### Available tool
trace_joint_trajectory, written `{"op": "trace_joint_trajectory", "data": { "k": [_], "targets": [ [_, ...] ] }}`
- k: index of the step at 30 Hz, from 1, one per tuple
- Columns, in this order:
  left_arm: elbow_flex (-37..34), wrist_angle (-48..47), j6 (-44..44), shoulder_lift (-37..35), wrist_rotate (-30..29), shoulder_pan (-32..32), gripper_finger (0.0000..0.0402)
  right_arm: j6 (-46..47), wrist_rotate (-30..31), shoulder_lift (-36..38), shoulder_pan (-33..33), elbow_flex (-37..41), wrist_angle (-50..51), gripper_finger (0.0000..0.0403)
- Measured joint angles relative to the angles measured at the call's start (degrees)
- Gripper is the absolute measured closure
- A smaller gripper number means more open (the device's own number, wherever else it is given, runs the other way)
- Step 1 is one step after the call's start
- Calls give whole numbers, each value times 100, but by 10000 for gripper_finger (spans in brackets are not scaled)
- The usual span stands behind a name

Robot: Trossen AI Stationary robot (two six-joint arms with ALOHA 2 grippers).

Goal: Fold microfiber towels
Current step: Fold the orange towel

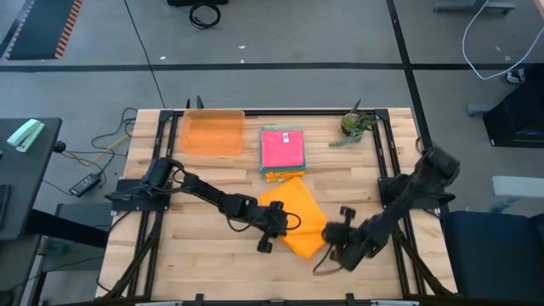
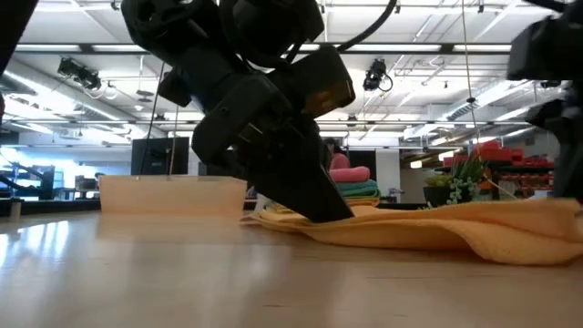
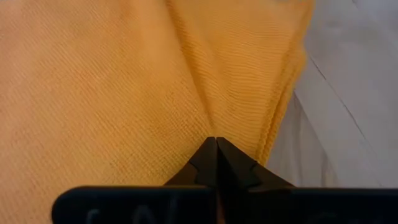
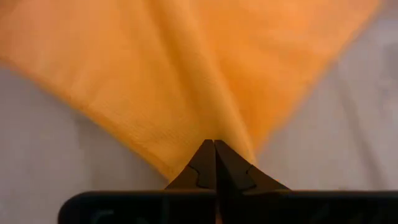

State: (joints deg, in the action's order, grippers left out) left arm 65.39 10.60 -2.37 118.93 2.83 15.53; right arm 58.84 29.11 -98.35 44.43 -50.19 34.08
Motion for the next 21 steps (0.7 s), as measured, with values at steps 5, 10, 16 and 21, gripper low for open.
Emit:
{"op": "trace_joint_trajectory", "data": {
  "k": [5, 10, 16, 21],
  "targets": [
    [-6, 89, -132, 6, -2, -54, 391, 18, 130, 1282, -152, 835, -818, 403],
    [-9, 85, -150, 7, -13, -63, 392, -696, 509, 1439, 254, 1196, -3365, 403],
    [-13, 138, -148, 11, -11, -63, 391, -823, 904, 105, 316, 762, -4386, 403],
    [-13, 182, -167, 10, -89, -79, 392, -853, 865, -707, 188, 215, -4337, 403]
  ]
}}
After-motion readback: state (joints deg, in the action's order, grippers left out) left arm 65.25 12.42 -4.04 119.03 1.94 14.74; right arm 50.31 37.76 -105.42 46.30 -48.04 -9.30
